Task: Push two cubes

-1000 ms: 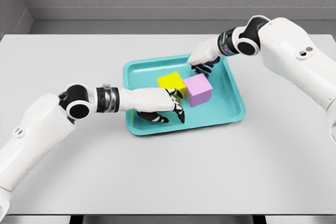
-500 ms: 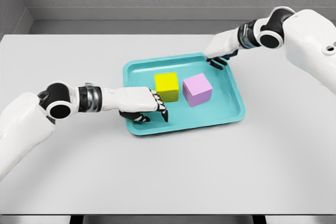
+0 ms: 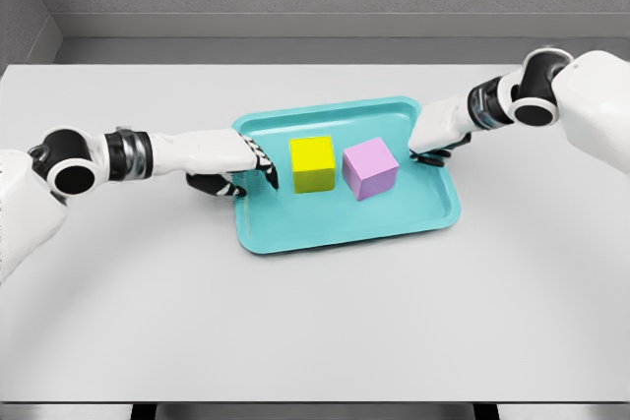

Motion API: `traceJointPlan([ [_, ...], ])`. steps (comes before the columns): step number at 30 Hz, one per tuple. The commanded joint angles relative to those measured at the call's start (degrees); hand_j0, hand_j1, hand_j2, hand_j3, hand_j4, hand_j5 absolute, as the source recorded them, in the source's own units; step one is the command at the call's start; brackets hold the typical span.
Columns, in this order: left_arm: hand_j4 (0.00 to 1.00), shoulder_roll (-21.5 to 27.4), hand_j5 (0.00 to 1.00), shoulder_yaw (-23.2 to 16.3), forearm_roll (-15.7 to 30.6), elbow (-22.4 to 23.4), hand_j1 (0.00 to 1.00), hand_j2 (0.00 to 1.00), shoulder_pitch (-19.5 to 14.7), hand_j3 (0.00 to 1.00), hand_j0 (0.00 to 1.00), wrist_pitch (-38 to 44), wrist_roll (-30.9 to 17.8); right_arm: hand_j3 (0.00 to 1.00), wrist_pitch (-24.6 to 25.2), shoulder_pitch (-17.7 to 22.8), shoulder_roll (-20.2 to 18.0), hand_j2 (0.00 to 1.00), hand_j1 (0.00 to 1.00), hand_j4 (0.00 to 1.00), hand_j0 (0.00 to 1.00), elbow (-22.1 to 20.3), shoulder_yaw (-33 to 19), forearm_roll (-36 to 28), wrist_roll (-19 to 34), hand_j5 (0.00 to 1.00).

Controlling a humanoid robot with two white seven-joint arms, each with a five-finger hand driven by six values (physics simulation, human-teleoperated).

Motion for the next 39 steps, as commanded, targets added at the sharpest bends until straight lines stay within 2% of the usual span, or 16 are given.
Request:
traceJointPlan([
  [1,0.62,-2.1,0.62,0.5,-3.1,3.2,0.62,0.62,0.0,0.62,0.62,0.1,0.1,0.16,-0.9,0.0,-0.9,0.16,0.16,0.16,0.16,-3.5,2.0,-4.8,1.3,0.16],
  [7,0.64,-5.5,0.64,1.7,-9.0,4.5,0.64,0.64,-2.0,0.64,0.64,0.1,0.1,0.16,-0.9,0.0,-1.5,0.16,0.16,0.16,0.16,-7.3,3.6,-4.8,1.3,0.16],
  [13,0.64,-6.5,0.64,1.5,-9.1,7.5,0.64,0.64,-2.5,0.64,0.64,0.1,0.1,0.16,-0.9,-0.6,-1.4,0.16,0.16,0.16,0.16,-8.6,3.2,-6.9,1.3,0.16],
  [15,0.63,-6.9,0.63,1.6,-11.2,8.0,0.63,0.63,-2.8,0.63,0.63,0.1,0.1,0.16,-0.9,-0.9,-1.3,0.16,0.16,0.16,0.16,-8.4,2.7,-6.9,1.3,0.16],
  [17,0.64,-6.9,0.64,1.6,-11.2,8.2,0.64,0.64,-2.8,0.64,0.64,0.1,0.1,0.16,-0.9,-0.9,-1.5,0.16,0.16,0.16,0.16,-8.3,1.0,-6.9,1.3,0.16],
  [22,0.63,-7.0,0.63,1.6,-11.3,8.0,0.63,0.63,-3.2,0.63,0.63,0.1,0.1,0.16,-0.9,-1.0,-1.6,0.16,0.16,0.16,0.16,-8.3,0.9,-6.9,1.3,0.16],
  [26,0.63,-6.9,0.63,1.5,-11.1,7.6,0.63,0.63,-3.2,0.63,0.63,0.1,0.1,0.16,-0.9,-1.2,-1.7,0.16,0.16,0.16,0.16,-6.3,0.8,-6.9,1.3,0.16],
  [32,0.64,-5.8,0.64,1.8,-8.6,6.0,0.64,0.64,-2.9,0.64,0.64,0.1,0.1,0.16,-0.9,-1.5,-1.6,0.16,0.16,0.16,0.16,-7.2,0.7,-7.1,1.3,0.16],
  [39,0.64,-5.8,0.64,1.7,-8.7,6.1,0.64,0.64,-2.8,0.64,0.64,0.1,0.1,0.16,-0.9,-2.6,-3.9,0.16,0.16,0.16,0.16,-8.2,0.7,-15.2,1.3,0.16],
])
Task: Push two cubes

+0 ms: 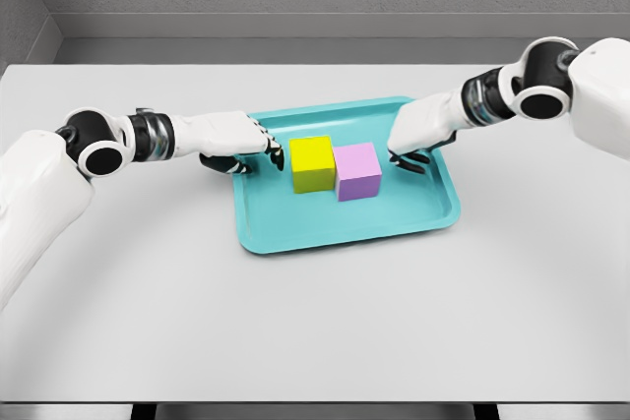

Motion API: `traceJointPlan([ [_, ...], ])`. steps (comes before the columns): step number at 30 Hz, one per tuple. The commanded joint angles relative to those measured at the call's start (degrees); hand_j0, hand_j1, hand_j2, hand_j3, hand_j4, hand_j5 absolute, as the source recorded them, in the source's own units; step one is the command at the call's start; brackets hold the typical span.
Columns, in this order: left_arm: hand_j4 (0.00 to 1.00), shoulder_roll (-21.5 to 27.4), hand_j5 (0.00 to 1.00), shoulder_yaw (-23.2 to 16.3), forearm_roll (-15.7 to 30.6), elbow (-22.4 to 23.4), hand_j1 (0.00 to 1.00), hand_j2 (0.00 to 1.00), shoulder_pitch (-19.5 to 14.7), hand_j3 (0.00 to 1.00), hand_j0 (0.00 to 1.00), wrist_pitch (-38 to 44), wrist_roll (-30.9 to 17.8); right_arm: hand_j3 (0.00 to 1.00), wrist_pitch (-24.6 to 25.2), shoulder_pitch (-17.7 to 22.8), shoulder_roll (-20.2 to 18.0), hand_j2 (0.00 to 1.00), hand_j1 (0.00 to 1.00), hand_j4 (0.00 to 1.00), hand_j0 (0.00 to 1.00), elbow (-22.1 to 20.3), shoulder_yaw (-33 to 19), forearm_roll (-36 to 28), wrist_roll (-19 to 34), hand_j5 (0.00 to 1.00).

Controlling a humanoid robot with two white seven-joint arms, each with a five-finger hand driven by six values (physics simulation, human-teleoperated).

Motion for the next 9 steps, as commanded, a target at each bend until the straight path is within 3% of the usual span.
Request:
traceJointPlan([
  [1,0.64,0.0,0.64,0.0,0.4,0.0,0.64,0.64,0.0,0.64,0.64,0.1,0.0,0.17,0.1,0.0,-0.8,0.17,0.17,0.17,0.17,-0.3,0.0,-3.6,0.0,0.17],
  [4,0.64,0.1,0.64,0.0,0.4,0.0,0.64,0.64,0.0,0.64,0.64,0.1,0.0,0.17,0.1,0.1,-1.5,0.17,0.17,0.17,0.17,-0.8,0.1,-6.8,0.0,0.17],
  [6,0.64,0.2,0.64,0.1,0.5,-0.1,0.64,0.64,0.2,0.64,0.64,0.1,0.0,0.17,0.1,0.1,-2.7,0.17,0.17,0.17,0.17,-3.8,0.1,-7.6,0.0,0.17],
  [8,0.71,0.3,0.71,1.6,0.7,-0.4,0.71,0.71,0.5,0.71,0.71,0.1,0.0,0.17,0.1,0.1,-4.2,0.17,0.17,0.17,0.17,-6.7,0.1,-8.2,0.0,0.17],
  [9,1.00,0.1,1.00,2.6,0.8,-0.7,1.00,1.00,0.5,1.00,1.00,0.1,0.0,0.16,0.1,0.1,-4.5,0.16,0.16,0.16,0.16,-6.7,0.1,-8.6,0.0,0.16],
])
